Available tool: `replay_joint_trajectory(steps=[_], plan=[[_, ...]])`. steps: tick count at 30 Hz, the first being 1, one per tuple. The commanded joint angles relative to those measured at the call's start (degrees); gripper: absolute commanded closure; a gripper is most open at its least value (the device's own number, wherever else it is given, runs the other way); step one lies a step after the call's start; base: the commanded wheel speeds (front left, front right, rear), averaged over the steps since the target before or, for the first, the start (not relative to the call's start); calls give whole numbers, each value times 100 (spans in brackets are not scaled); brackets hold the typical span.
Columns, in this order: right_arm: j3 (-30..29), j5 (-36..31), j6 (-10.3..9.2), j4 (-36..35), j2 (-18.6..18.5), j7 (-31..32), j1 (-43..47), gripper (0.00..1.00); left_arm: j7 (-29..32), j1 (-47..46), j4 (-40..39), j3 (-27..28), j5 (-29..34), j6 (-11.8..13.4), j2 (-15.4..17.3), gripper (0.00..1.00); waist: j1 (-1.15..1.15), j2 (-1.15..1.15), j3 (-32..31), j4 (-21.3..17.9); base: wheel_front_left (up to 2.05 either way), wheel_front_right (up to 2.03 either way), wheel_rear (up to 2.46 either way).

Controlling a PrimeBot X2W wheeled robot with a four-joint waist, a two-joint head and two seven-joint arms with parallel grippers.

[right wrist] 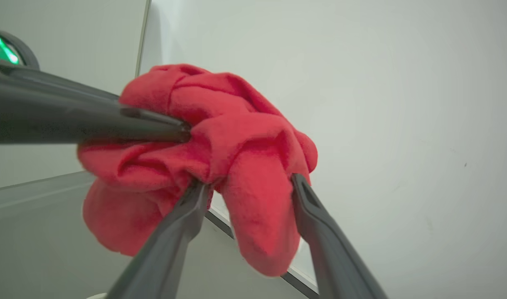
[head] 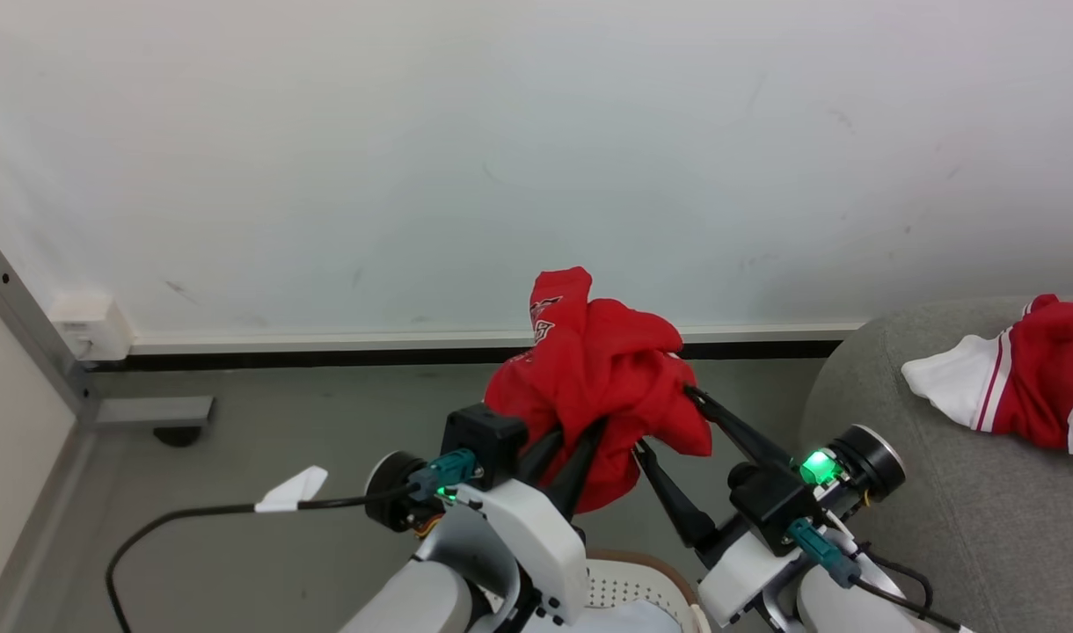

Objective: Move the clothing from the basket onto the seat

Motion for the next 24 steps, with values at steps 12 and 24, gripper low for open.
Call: replay_joint_trajectory(steps=[12,24], plan=[[333,147,-15,876,-19,-15,-657,100,4,-79,70,-134,-105,-95,-85,100,0,-1,38,59,0,0,0],[275,427,-15,924,-19,-15,-652,100,-51,-70,79,-110,-125,3,-30,0,0,-1,49,-51,0,0,0]])
